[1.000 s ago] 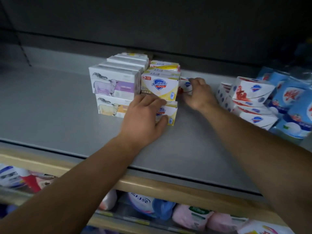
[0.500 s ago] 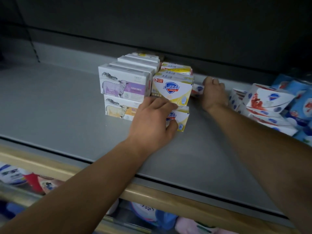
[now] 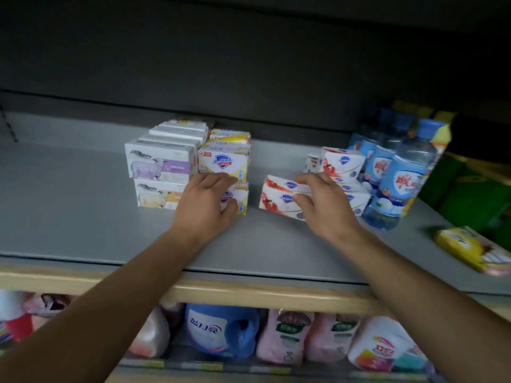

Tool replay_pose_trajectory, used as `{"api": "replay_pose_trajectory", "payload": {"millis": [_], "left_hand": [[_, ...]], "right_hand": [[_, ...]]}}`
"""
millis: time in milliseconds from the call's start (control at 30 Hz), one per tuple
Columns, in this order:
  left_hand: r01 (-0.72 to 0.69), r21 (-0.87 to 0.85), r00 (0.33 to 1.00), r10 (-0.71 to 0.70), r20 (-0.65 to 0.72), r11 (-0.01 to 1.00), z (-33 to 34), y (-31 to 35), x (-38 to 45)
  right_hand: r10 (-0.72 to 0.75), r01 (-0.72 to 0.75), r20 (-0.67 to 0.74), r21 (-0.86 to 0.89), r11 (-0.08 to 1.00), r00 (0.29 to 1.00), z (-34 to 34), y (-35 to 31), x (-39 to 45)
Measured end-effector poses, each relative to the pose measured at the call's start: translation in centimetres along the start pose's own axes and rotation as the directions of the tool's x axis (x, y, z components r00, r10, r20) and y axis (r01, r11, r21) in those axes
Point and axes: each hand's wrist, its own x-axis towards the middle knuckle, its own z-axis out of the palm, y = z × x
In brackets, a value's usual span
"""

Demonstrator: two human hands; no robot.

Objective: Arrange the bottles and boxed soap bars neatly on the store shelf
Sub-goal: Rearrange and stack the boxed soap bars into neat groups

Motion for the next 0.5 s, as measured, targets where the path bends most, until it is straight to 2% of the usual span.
{"api": "replay_pose_trajectory", "payload": {"millis": [67, 167, 267, 367, 433, 500], "left_hand": [[-0.096, -0.049, 0.995, 0.095, -0.018, 0.994, -0.7, 1.4, -0.3], [-0.263, -0.202, 0.950, 0.290, 0.114, 0.943, -1.2, 3.9, -1.2], [-0.293, -0.335, 0.914, 0.365, 0.176, 0.895, -0.6, 6.0, -1.9], [-0.185, -0.414, 0.945, 0.277, 0.172, 0.891, 0.1, 7.5, -2.2], [-0.024, -0.470, 0.963, 0.147, 0.226, 0.882, 0.7, 8.5, -2.5], [0.137, -0.540, 0.957, 0.030, 0.289, 0.830, 1.7, 9.4, -2.8]], "right_hand": [[0.027, -0.031, 0.046, 0.104, 0.994, 0.999, -1.3, -0.1, -1.9], [0.099, -0.127, 0.094, 0.361, 0.924, 0.991, -2.4, -0.2, -3.9], [0.145, -0.199, 0.143, 0.514, 0.835, 0.979, -2.9, 0.1, -5.3], [0.189, -0.229, 0.130, 0.569, 0.790, 0.973, -3.1, 1.3, -6.4], [0.234, -0.259, 0.120, 0.588, 0.766, 0.965, -3.2, 2.5, -7.3], [0.241, -0.284, 0.158, 0.656, 0.699, 0.958, -3.1, 3.5, -8.2]]}}
